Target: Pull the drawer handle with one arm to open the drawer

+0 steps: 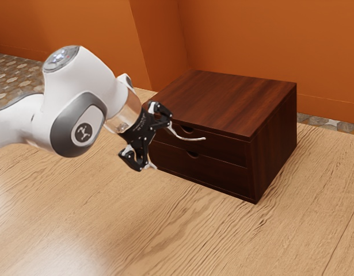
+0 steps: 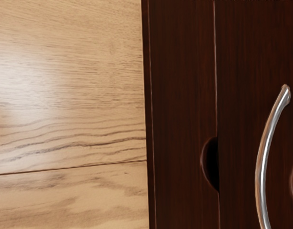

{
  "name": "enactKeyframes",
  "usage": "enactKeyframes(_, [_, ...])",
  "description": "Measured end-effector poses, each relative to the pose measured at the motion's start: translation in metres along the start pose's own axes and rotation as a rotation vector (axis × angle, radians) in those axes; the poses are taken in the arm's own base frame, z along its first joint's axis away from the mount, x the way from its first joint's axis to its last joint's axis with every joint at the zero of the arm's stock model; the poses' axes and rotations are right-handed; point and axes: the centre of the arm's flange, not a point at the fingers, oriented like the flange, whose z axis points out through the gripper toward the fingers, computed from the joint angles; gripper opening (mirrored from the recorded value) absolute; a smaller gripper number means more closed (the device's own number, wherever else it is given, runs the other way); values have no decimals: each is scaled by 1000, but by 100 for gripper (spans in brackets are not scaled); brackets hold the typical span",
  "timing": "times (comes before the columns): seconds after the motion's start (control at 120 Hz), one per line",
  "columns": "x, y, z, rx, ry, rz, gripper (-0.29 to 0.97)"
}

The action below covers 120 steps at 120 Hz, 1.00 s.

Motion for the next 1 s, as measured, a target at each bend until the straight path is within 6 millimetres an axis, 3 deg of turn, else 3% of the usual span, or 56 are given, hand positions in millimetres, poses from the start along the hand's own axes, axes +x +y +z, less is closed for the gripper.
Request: enactKeyframes(1.0, [5, 22, 30, -45, 5, -57, 68])
